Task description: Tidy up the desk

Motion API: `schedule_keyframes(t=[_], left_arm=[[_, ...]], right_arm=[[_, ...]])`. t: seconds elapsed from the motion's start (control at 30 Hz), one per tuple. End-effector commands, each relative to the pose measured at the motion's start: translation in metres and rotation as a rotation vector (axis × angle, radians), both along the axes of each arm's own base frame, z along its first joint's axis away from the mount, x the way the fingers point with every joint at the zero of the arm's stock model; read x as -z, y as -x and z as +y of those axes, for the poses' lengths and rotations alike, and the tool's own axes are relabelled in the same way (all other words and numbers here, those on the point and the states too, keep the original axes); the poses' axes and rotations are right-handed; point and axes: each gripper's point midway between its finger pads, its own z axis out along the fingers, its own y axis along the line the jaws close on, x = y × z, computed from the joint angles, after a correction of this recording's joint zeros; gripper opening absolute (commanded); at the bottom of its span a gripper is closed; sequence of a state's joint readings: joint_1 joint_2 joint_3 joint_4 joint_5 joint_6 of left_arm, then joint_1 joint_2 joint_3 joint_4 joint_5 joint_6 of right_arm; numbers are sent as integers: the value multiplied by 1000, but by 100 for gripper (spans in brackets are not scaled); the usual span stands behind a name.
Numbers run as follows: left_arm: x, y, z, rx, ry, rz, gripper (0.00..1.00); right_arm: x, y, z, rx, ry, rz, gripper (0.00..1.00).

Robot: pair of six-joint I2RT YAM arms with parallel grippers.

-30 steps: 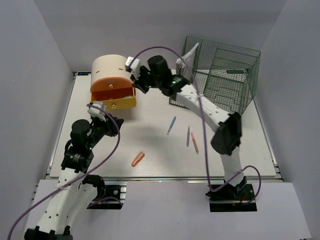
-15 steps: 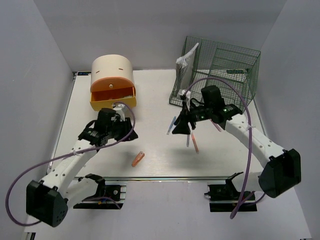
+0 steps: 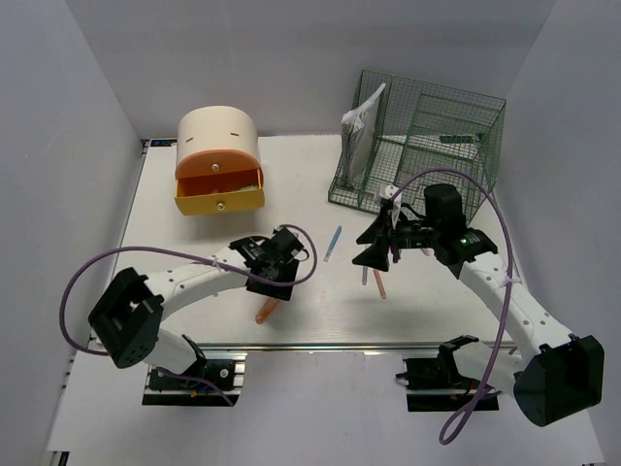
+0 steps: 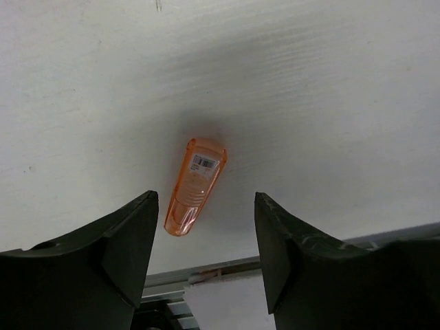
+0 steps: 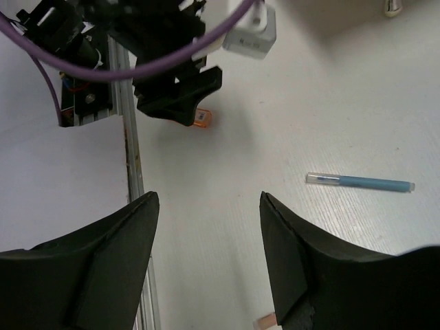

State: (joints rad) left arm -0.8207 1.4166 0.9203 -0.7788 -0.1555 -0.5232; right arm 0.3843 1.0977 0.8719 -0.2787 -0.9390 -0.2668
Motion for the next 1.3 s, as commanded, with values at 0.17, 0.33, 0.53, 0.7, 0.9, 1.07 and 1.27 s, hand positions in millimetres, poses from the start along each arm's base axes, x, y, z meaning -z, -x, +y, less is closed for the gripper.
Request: schedule_keyframes(t=[0.17,0.33,0.53,0.7,0.9,1.07,1.27], left_arm=[[22,-2,6,8,-160,-51,68],[33,-1,0,29,-169,-32,63],[49,4,6,32,-204,-4,60],[50,6,8,22,-160,1,49],[58,13,5,24,-114,29,33],[18,-10,-12,6,-32,-84,20],[-94,-78,-28,-145,209,-356,2]], right_arm=[[-20,-5,-9,12,-55,-90,66],[-24,-8,-15,35,-65,-99,66],[-26,-9,-18,37,-79,-93,66],[-27,-10,-22,44,-89,-91,66],[-29,-11,-26,50,-99,-89,65],[-30,-12,-28,58,-102,-97,65],[-31,-14,-31,72,-102,-100,65]])
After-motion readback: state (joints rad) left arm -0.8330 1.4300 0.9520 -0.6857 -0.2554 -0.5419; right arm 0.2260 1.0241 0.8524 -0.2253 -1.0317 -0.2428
